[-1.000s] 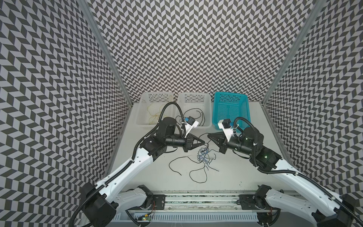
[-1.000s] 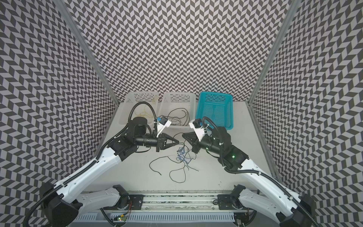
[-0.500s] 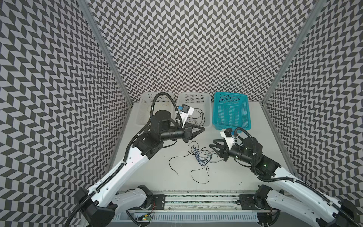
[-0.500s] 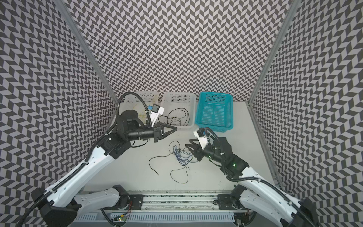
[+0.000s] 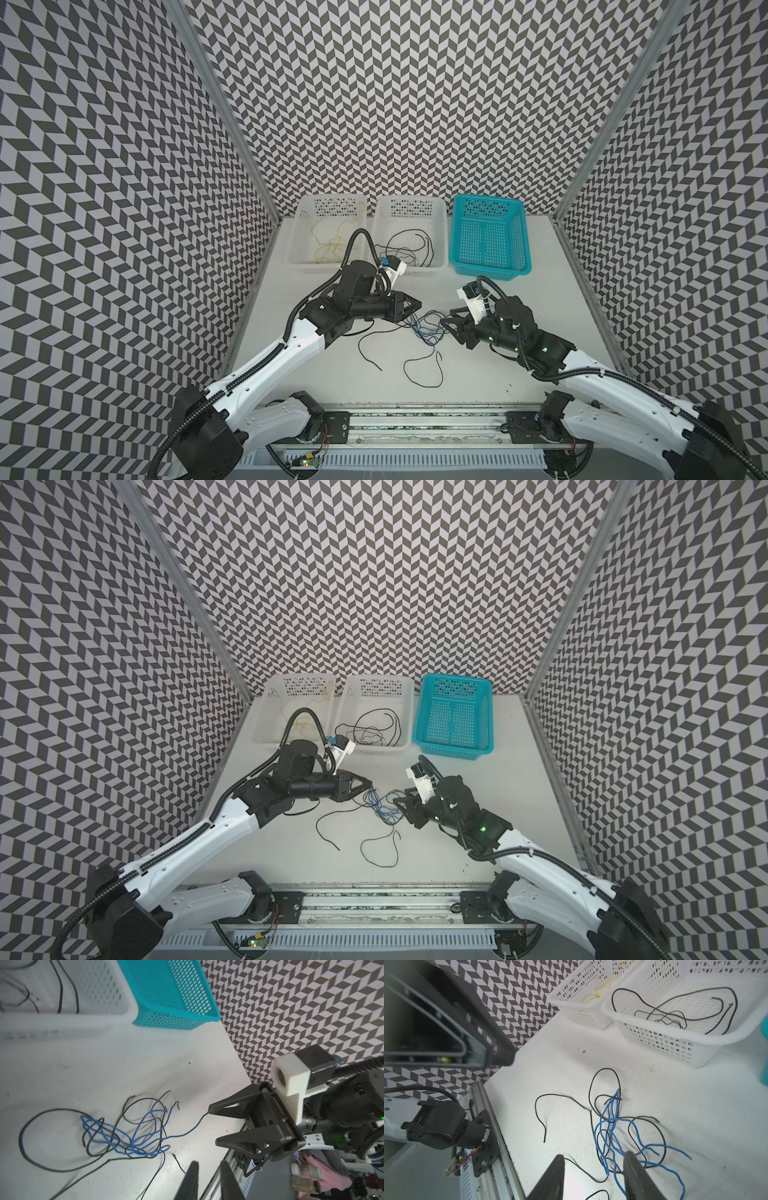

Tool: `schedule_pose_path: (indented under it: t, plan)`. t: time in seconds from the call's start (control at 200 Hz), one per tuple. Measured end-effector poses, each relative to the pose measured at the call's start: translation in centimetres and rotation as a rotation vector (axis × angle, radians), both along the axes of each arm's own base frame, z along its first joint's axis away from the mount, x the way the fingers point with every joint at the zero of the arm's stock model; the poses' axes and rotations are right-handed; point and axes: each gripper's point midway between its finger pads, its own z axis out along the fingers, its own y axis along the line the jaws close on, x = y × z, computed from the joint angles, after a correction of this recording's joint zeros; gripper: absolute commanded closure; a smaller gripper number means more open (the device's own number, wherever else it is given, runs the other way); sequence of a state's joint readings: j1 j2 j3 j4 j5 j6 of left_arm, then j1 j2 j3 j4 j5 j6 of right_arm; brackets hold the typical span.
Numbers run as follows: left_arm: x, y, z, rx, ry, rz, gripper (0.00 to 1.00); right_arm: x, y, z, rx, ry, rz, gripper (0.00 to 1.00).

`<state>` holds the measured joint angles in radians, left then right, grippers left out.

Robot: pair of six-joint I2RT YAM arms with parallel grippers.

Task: Untangle the cables

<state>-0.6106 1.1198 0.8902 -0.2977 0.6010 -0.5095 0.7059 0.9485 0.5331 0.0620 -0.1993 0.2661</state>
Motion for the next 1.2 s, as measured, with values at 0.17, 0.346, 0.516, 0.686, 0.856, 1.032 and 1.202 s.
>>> schedule_pose_path:
  t: [0.17, 0.346, 0.516, 0.686, 0.856, 1.032, 1.202]
  plan:
    - [-0.1, 2.0, -4.7, 0.099, 0.095, 0.112, 0.62, 0.6, -0.5, -1.5, -0.045, 0.029, -0.048, 0.51]
    - [-0.6, 3.4, -7.9, 0.161, 0.163, 0.171, 0.61, 1.8, -1.1, -4.1, -0.136, 0.082, -0.114, 0.51]
    - [-0.2, 3.8, -8.3, 0.182, 0.158, 0.202, 0.61, 3.5, -0.5, -5.1, -0.210, 0.093, -0.137, 0.52]
    - [0.0, 3.7, -8.7, 0.188, 0.172, 0.207, 0.61, 4.9, 0.4, -5.7, -0.266, 0.064, -0.123, 0.52]
    - [-0.1, 3.7, -9.2, 0.193, 0.186, 0.210, 0.61, 5.4, 1.1, -7.5, -0.337, 0.067, -0.102, 0.53]
    - [0.0, 3.6, -9.4, 0.193, 0.192, 0.210, 0.61, 5.6, 0.9, -9.7, -0.401, 0.088, -0.111, 0.56]
    - [0.1, 3.5, -10.0, 0.203, 0.208, 0.212, 0.61, 6.4, 0.9, -10.8, -0.444, 0.095, -0.126, 0.76]
